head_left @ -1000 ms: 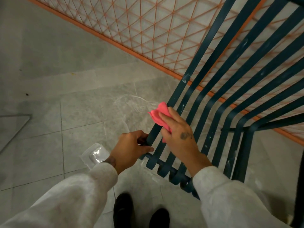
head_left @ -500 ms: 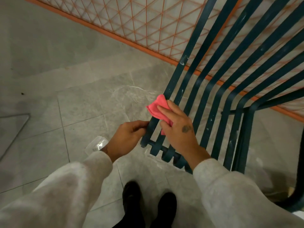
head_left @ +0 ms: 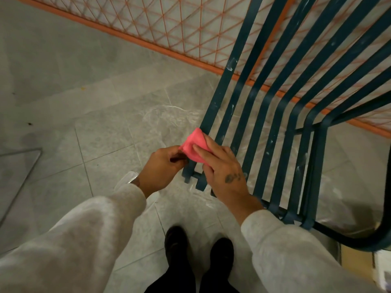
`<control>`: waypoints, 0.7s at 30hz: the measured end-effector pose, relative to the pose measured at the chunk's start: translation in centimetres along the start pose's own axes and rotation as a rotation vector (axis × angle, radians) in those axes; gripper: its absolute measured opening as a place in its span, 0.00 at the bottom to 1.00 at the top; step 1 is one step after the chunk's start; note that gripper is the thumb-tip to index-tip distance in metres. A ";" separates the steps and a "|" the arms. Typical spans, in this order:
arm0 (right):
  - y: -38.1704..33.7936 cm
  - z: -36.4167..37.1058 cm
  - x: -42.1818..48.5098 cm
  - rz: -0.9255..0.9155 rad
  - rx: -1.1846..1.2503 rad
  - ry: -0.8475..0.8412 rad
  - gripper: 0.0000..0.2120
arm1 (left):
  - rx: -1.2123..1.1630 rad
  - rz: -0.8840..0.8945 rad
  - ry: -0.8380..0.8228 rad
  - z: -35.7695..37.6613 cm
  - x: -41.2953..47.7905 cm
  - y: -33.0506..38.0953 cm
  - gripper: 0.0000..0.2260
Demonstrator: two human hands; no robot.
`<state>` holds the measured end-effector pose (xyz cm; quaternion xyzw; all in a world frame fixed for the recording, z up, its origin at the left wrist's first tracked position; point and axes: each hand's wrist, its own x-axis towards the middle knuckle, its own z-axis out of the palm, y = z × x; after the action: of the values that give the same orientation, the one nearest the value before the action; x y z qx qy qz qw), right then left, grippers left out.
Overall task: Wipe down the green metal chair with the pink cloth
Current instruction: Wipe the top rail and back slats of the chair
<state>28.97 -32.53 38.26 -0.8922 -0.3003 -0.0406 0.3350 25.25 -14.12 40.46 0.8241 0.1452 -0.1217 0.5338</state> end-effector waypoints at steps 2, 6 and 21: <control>-0.4 -0.2 0.4 0.017 -0.016 0.022 0.25 | -0.027 0.001 0.015 0.0 0.0 0.1 0.11; -0.9 0.3 -2.1 -0.081 -0.190 -0.130 0.24 | -0.030 0.049 0.000 -0.1 -0.2 0.2 0.11; -4.3 -2.1 0.3 0.947 0.908 0.072 0.20 | -0.165 -0.009 -0.027 0.0 -0.3 0.3 0.15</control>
<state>27.07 -31.14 42.45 -0.6961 0.1489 0.2122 0.6695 25.08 -14.27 40.82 0.7750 0.1511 -0.1229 0.6012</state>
